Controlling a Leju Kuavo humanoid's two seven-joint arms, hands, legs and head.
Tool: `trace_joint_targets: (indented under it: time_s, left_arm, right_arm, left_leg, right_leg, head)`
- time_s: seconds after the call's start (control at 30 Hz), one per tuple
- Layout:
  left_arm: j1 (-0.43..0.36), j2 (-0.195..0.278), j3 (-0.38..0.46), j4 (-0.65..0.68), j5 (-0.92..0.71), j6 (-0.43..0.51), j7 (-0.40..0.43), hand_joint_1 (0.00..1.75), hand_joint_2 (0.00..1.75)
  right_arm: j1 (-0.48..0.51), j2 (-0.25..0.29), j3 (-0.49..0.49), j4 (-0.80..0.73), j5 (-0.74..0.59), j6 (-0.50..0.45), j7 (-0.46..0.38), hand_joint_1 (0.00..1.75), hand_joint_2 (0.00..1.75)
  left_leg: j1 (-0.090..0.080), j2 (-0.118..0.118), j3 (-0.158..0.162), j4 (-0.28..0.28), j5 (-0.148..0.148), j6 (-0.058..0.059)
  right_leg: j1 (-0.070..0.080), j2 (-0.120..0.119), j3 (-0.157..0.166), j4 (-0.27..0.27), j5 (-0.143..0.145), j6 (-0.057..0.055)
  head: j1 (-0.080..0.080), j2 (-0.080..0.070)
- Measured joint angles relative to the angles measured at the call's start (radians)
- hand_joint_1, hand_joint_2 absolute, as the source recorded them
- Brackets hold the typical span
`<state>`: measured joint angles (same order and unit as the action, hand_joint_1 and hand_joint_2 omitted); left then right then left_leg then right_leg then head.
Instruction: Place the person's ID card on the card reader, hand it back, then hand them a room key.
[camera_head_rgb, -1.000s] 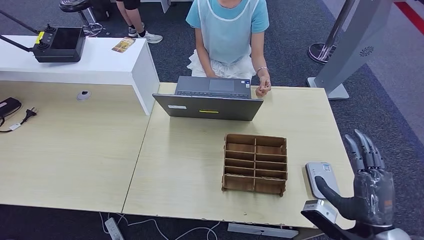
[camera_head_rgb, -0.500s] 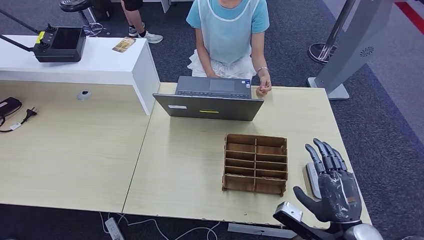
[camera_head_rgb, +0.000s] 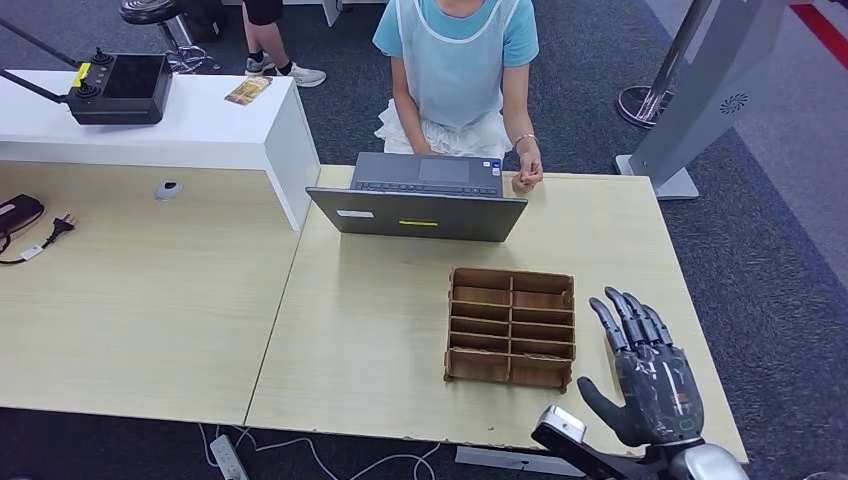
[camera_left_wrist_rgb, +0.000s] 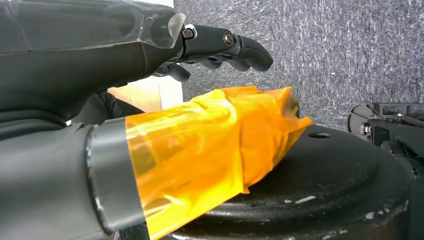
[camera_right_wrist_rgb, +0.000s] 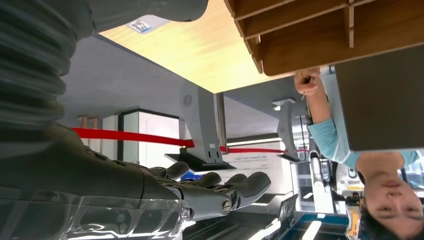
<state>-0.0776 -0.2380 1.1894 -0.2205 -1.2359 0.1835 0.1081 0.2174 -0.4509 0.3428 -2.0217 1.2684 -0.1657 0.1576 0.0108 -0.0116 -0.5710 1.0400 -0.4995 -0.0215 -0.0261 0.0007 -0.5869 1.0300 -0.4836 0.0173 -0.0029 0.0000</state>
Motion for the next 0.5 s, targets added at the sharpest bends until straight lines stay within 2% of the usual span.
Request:
trace_joint_targets:
  time_s: [0.1, 0.27, 0.5]
  left_arm:
    - [0.0, 0.0, 0.0, 0.0, -0.002, 0.0, 0.0, 0.0, 0.0]
    - [0.0, 0.0, 0.0, 0.0, -0.004, 0.0, 0.0, 0.0, 0.0]
    - [0.0, 0.0, 0.0, 0.0, -0.011, -0.001, 0.002, 0.0, 0.0]
  right_arm:
    - [-0.004, 0.0, 0.01, 0.008, 0.0, 0.008, 0.007, 0.36, 1.75]
    - [-0.011, 0.0, 0.025, 0.023, -0.001, 0.016, 0.009, 0.55, 1.75]
    - [-0.02, 0.0, 0.041, 0.047, -0.011, 0.036, 0.01, 0.55, 1.75]
  left_leg:
    - [0.0, 0.0, 0.0, 0.0, 0.0, 0.0]
    - [0.0, 0.0, 0.0, 0.0, 0.0, 0.0]
    - [0.0, 0.0, 0.0, 0.0, 0.0, 0.0]
  right_leg:
    - [0.0, 0.0, 0.0, 0.0, 0.0, 0.0]
    - [0.0, 0.0, 0.0, 0.0, 0.0, 0.0]
    - [0.0, 0.0, 0.0, 0.0, 0.0, 0.0]
  head:
    - [0.0, 0.0]
    - [0.0, 0.0]
    - [0.0, 0.0]
